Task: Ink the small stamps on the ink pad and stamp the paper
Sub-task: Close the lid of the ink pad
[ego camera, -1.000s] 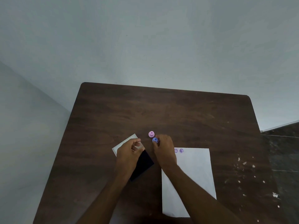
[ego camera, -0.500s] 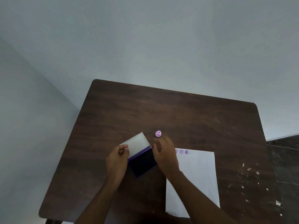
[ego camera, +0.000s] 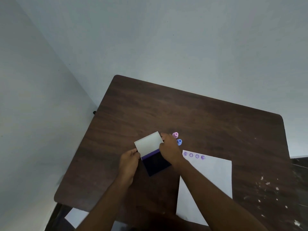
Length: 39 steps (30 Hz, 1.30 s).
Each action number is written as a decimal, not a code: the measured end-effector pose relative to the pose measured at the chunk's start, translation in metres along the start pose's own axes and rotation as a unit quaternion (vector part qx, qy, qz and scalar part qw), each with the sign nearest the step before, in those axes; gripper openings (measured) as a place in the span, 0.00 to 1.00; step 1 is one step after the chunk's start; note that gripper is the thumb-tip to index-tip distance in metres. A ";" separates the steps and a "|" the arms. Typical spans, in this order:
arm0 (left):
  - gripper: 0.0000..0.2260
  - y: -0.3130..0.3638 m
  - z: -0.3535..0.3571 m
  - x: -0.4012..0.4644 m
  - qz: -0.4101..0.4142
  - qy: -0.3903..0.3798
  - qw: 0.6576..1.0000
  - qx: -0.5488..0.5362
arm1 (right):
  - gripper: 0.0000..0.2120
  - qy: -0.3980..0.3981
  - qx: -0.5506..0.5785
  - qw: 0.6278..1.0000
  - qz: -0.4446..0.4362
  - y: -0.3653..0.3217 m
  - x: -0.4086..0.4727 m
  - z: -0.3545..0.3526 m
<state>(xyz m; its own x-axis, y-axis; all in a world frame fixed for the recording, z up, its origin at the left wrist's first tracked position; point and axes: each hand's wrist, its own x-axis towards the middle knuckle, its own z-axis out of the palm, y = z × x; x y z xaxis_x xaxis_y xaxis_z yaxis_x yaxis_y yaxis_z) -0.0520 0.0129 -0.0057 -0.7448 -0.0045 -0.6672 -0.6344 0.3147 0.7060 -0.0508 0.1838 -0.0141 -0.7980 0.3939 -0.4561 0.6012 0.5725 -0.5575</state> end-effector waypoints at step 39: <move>0.14 -0.020 -0.006 -0.006 0.033 0.057 0.994 0.088 | 0.10 0.082 0.115 0.988 0.061 0.046 -0.036 -0.008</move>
<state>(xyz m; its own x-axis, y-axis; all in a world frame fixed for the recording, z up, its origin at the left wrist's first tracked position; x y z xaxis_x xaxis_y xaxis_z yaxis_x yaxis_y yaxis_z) -0.0363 0.0014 -0.0148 -0.8088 -0.0835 -0.5821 -0.5447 0.4795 0.6880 0.0049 0.2017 -0.0172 -0.7042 0.5713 -0.4215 0.6714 0.3428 -0.6571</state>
